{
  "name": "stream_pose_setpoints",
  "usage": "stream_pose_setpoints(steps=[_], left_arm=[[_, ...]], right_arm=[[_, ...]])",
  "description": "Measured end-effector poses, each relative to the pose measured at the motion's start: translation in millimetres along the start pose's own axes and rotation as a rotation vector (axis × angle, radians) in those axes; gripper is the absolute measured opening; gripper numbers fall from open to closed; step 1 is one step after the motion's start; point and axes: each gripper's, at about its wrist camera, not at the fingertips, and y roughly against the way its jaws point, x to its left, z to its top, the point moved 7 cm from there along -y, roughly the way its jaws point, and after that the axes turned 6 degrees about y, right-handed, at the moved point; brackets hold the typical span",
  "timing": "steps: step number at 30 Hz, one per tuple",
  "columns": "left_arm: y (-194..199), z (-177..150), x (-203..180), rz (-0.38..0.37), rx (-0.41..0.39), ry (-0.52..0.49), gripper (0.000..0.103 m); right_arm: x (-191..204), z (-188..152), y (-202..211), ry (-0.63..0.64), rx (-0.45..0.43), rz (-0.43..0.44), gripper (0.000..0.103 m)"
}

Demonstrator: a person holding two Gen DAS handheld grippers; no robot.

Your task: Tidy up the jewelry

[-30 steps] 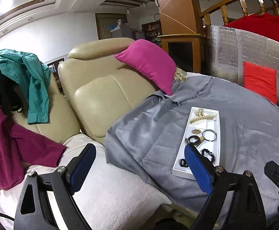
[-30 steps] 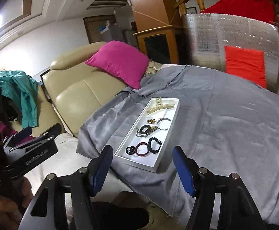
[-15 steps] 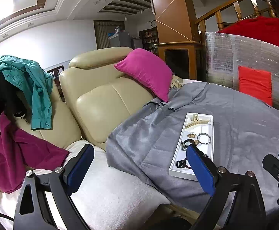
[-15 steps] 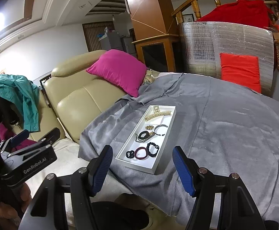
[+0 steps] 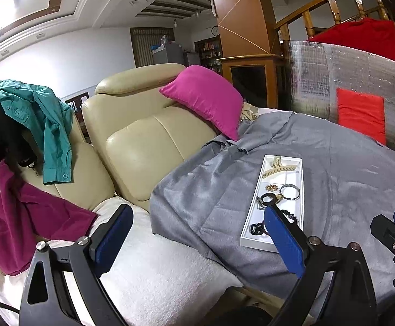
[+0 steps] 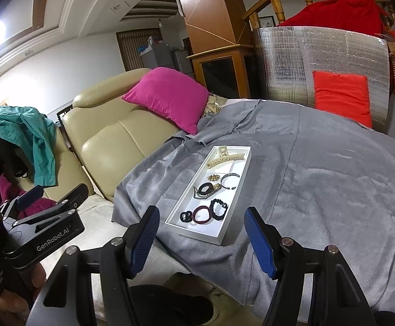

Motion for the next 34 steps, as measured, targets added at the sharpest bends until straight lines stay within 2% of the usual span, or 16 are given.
stream_pose_setpoints(steps=[22, 28, 34], left_arm=[[-6, -3, 5, 0.010, 0.005, 0.001, 0.097], [-10, -2, 6, -0.006, -0.004, 0.009, 0.097], [-30, -3, -7, -0.017, 0.026, -0.048, 0.097]], right_arm=[[3, 0, -7, -0.004, 0.006, 0.004, 0.069], [2, -1, -14, -0.005, 0.013, 0.010, 0.069], [-14, 3, -24, -0.028, 0.023, 0.009, 0.069]])
